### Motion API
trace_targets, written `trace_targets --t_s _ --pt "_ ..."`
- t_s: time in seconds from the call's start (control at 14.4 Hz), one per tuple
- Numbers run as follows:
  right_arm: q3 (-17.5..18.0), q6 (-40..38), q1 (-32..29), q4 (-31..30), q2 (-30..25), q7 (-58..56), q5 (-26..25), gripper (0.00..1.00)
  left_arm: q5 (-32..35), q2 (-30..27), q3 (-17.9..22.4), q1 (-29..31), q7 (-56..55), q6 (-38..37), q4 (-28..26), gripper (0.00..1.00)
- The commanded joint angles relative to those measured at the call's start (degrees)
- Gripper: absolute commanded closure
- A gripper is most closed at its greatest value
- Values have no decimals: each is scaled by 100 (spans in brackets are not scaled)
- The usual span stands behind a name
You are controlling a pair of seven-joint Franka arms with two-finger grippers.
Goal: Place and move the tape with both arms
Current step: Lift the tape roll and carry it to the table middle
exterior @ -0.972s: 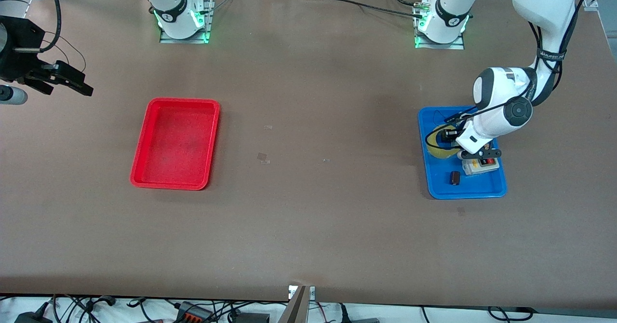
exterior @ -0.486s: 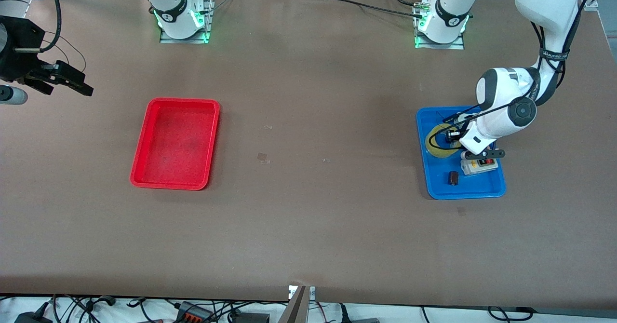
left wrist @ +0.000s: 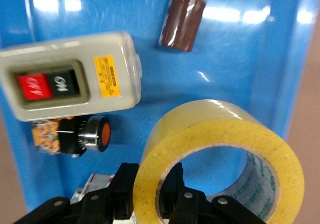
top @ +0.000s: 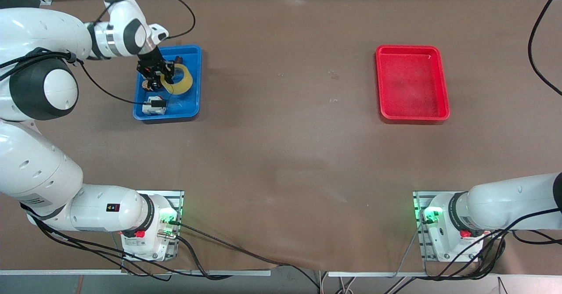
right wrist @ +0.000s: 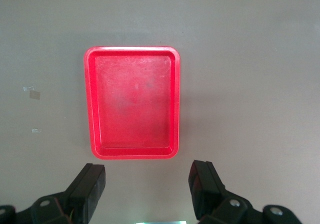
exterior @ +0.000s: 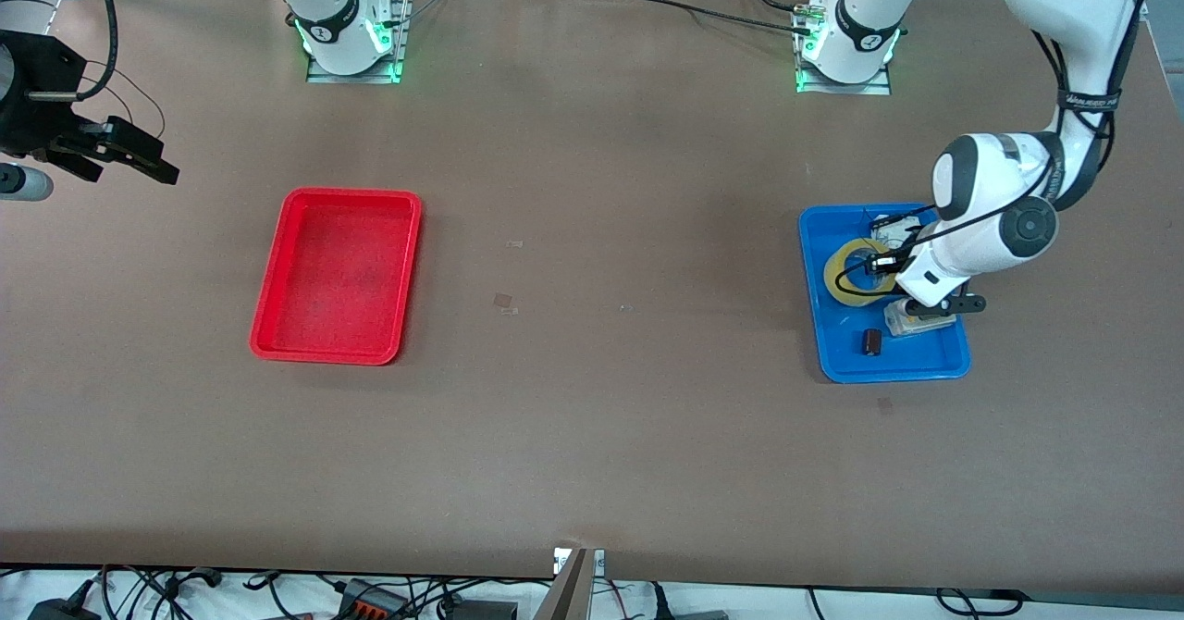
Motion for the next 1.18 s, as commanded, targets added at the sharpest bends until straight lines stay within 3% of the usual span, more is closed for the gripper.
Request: trace_targets --t_s 0.0,0.28,0.62,1.11 --pt "23 -102 -14 99 -4 -91 18 2 -32 -319 -200 -36 12 -504 267 82" --pt "23 -102 -14 99 4 -91 18 2 -50 -496 -955 -27 -916 -548 371 82" --pt "23 -94 -23 99 22 -91 10 2 -33 -242 -1782 -193 -2209 -908 890 82" --pt "23 -93 -14 99 40 -82 10 2 3 777 -1845 -1529 -3854 -873 1899 81"
